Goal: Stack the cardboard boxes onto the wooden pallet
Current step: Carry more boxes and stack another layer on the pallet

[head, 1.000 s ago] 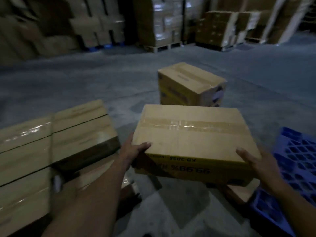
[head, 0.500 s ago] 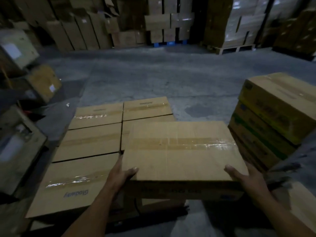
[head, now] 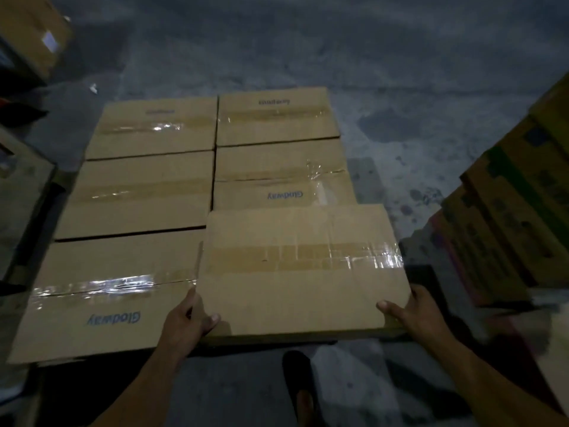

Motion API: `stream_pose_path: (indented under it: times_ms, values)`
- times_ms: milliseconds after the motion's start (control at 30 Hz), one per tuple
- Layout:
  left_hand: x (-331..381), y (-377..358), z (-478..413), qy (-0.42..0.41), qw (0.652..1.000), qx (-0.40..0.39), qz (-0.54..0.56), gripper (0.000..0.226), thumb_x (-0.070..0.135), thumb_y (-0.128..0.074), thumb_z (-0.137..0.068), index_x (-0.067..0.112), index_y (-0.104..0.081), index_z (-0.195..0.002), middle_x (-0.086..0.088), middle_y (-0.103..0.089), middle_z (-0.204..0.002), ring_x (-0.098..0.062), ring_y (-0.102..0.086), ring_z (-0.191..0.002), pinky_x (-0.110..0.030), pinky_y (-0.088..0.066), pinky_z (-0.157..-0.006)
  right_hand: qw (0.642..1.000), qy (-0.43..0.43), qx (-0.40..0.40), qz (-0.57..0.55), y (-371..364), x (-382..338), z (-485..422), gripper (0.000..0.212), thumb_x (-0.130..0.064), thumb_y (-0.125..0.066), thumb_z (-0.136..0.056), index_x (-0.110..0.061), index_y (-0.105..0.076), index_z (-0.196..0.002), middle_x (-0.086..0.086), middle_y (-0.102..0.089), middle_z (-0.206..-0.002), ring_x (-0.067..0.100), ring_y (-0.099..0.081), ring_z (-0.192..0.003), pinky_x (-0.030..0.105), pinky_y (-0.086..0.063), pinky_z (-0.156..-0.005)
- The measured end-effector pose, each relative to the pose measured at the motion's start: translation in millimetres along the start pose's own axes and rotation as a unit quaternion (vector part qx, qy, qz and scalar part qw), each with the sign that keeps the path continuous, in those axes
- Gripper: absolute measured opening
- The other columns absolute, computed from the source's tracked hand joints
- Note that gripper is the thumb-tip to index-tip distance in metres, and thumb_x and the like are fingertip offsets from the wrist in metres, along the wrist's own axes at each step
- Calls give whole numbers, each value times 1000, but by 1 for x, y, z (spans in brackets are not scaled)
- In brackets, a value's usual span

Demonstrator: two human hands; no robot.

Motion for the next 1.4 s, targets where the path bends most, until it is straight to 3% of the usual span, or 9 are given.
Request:
stream_pose_path:
  times_ms: [100,233,333,500,633,900,1000,1133,1400]
  values:
    - [-15,-4,-28,37,999,14,-9,89,-1,-80,-79,14,-35,-153,-10,-50,-145,-27,-55,-123,-48,-44,-109,1000,-19,7,17,-14,-28,-17,101,-50,-92,-57,-8,-49,-138,11,-63,-127,31,-62,-113,52,-52,-97]
    - [-31,-9,-52,65,997,33,-16,88,-3,-80,-78,10,-35,-153,-10,-55,-135,-27,-56,-121,-43,-44,-107,998,-39,2,58,-33,-32,-42,99,-50,-92,-60,-11,-48,-140,12,-61,-131,33,-60,-115,49,-52,-97]
    - [-47,-15,-66,73,996,46,-33,91,-2,-82,-75,10,-35,-152,-9,-53,-142,-28,-55,-125,-38,-42,-107,996,-68,7,64,-44,-26,-46,92,-31,-90,-70,-7,-41,-144,18,-56,-136,38,-56,-122,50,-47,-102]
    - [-60,-23,-77,74,991,72,-79,89,-4,-83,-73,3,-38,-150,-11,-62,-114,-18,-55,-95,-17,-44,-74,994,-68,12,88,-56,-19,-49,87,-27,-86,-76,-7,-38,-146,20,-52,-141,39,-52,-127,48,-43,-103]
    - [-66,-28,-81,55,986,90,-127,88,2,-85,-73,5,-40,-148,-10,-61,-104,-19,-55,-93,-27,-42,-80,992,-79,17,102,-65,-14,-53,88,-24,-84,-79,-7,-34,-149,21,-49,-145,41,-48,-131,50,-40,-107]
    - [-78,-33,-85,-7,967,119,-224,93,12,-93,-64,6,-48,-146,-18,-51,-76,-43,-63,-81,-40,-51,-75,989,-70,24,127,-73,-8,-57,85,-24,-83,-81,-5,-36,-149,22,-49,-145,40,-48,-132,47,-38,-108]
    - [-71,-35,-80,-40,956,130,-258,97,15,-92,-66,11,-44,-150,-28,-57,-83,-43,-61,-83,-44,-54,-78,986,-51,18,157,-73,-11,-54,78,-26,-80,-83,-4,-38,-146,21,-52,-142,38,-50,-129,42,-40,-105]
    - [-51,-36,-64,-33,952,141,-270,94,13,-83,-78,21,-32,-156,-30,-48,-113,-44,-52,-103,-40,-44,-95,979,-27,19,201,-76,-20,-44,75,-30,-77,-86,-5,-36,-143,19,-49,-142,36,-50,-128,42,-43,-101]
    - [27,-37,24,-137,946,109,-274,64,24,-69,-93,6,-44,-149,-29,-51,-135,-43,-49,-125,-43,-42,-101,963,66,74,252,-14,-70,46,84,-49,-67,-89,-10,-26,-152,18,-38,-153,40,-44,-134,53,-41,-108]
Point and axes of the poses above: each hand's wrist, its own z-axis away from the middle knuckle, its own y-axis out of the back of the hand, x = y × z, the point moved 7 cm from there along -z, towards the middle knuckle
